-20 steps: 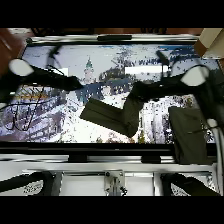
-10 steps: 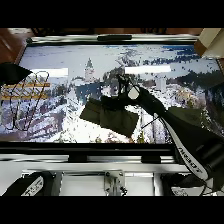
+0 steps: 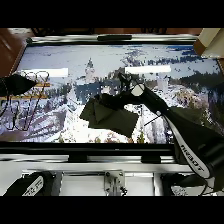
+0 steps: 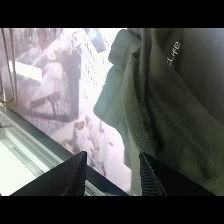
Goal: Fold the shirts.
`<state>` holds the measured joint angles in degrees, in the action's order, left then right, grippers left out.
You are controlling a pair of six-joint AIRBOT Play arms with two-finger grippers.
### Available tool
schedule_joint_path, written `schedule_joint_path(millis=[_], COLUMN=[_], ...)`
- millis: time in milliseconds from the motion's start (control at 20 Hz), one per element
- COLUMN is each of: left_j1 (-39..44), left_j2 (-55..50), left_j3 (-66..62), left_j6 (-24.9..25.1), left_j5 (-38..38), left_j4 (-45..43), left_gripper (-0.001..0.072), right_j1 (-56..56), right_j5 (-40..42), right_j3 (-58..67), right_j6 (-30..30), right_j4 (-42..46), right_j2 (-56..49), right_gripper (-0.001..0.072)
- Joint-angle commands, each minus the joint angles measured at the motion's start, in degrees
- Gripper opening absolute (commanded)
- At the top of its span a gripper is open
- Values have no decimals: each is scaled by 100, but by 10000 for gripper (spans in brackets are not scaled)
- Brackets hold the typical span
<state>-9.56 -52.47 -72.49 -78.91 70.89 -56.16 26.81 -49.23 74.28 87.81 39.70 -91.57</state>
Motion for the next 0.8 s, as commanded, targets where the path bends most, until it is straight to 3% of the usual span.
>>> schedule_joint_path(millis=[0, 150, 200, 250, 300, 600, 750], left_j1=[-7, -7, -7, -7, -7, -7, -7], left_j2=[4, 4, 4, 4, 4, 4, 4], left_j3=[256, 282, 282, 282, 282, 282, 282], left_j6=[31, 44, 44, 44, 44, 37, 31], left_j5=[-42, -116, -160, -192, -221, -234, -232], left_j4=[-2, -2, -2, -2, -2, -2, 0], left_gripper=[28, 28, 28, 28, 28, 28, 28], right_j1=[-739, -1547, -1784, -2017, -2175, -1928, -1574], right_j5=[-990, -2684, -3091, -3296, -3305, -1248, -638], right_j3=[4, -33, -138, -352, -656, -2339, -2490], right_j6=[234, 715, 697, 599, 568, 181, 195], right_j4=[1241, 3434, 3615, 3445, 3182, 1209, 1040], right_j2=[525, 881, 920, 955, 988, 994, 852], right_gripper=[460, 461, 571, 635, 635, 635, 634])
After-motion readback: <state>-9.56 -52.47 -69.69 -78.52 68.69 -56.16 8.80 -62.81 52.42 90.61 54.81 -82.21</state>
